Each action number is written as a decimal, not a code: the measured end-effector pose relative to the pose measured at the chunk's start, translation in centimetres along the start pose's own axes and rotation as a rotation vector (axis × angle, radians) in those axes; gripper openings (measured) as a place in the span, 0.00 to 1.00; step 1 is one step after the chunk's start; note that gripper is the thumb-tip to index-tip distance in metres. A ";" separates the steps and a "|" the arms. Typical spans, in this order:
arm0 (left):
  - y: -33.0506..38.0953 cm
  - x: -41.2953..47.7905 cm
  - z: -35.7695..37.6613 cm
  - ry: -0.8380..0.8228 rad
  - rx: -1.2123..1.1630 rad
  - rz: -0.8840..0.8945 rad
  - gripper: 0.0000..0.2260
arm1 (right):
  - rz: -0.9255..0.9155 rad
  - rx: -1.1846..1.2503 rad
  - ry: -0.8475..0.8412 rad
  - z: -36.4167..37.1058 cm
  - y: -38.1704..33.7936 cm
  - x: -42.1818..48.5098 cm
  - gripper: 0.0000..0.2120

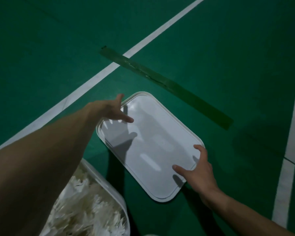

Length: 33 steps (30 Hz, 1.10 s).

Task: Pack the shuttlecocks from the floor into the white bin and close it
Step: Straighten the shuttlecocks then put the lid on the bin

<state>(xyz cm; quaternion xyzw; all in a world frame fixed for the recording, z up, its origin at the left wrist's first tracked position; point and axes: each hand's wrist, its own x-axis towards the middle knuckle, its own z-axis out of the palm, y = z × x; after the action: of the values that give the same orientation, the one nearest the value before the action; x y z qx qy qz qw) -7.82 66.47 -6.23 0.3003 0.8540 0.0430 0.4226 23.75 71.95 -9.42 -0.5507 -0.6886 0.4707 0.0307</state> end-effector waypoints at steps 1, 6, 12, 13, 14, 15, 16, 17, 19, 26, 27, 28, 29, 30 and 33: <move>0.0 -0.3 -0.1 0.009 -0.019 -0.010 0.49 | -0.002 0.017 0.014 -0.2 -0.3 0.2 0.42; -0.1 -2.4 -1.2 0.089 -0.191 0.038 0.46 | -0.036 0.047 0.127 -1.2 -3.2 1.7 0.50; -0.1 -4.6 -4.1 0.407 -0.386 0.000 0.57 | -0.082 0.166 0.146 -1.7 -7.6 2.9 0.57; 0.2 -5.1 -4.6 0.488 -0.349 -0.030 0.55 | -0.083 0.187 0.142 -1.5 -8.4 3.1 0.58; 0.4 -5.5 -5.1 0.554 -0.321 -0.058 0.53 | -0.088 0.206 0.141 -1.4 -9.1 3.2 0.58; 0.6 -6.1 -5.8 0.585 -0.317 -0.065 0.52 | -0.097 0.222 0.140 -1.2 -9.8 3.3 0.58; 0.7 -6.8 -6.4 0.593 -0.348 -0.053 0.52 | -0.109 0.231 0.139 -1.2 -10.4 3.3 0.58; 0.6 -7.4 -7.0 0.592 -0.400 -0.021 0.53 | -0.119 0.233 0.142 -1.1 -11.0 3.3 0.58; 0.1 -8.5 -7.9 0.579 -0.535 0.062 0.57 | -0.150 0.242 0.166 -1.1 -12.0 3.2 0.57; -2.8 -15.7 -8.2 0.658 -1.007 0.066 0.54 | -0.285 0.485 0.148 -3.0 -15.9 1.0 0.28; -3.7 -17.2 -7.7 0.697 -1.034 0.028 0.49 | -0.268 0.510 0.132 -3.4 -16.3 0.7 0.28; -4.9 -18.5 -7.1 0.741 -1.038 0.007 0.37 | -0.251 0.528 0.121 -3.6 -16.6 0.4 0.27; -6.0 -20.0 -6.5 0.785 -1.022 -0.014 0.23 | -0.252 0.542 0.115 -3.8 -16.9 0.2 0.24; -7.2 -21.1 -5.8 0.804 -1.001 -0.033 0.12 | -0.284 0.544 0.104 -3.8 -17.0 -0.1 0.18; -10.9 -23.7 -4.1 0.748 -1.027 -0.021 0.14 | -0.413 0.454 -0.001 -3.1 -17.4 -1.7 0.08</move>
<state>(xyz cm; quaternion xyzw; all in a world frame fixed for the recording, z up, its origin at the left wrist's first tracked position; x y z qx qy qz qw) -5.15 45.29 9.27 0.0154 0.8173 0.5450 0.1865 13.49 73.40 5.00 -0.3782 -0.6633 0.5964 0.2477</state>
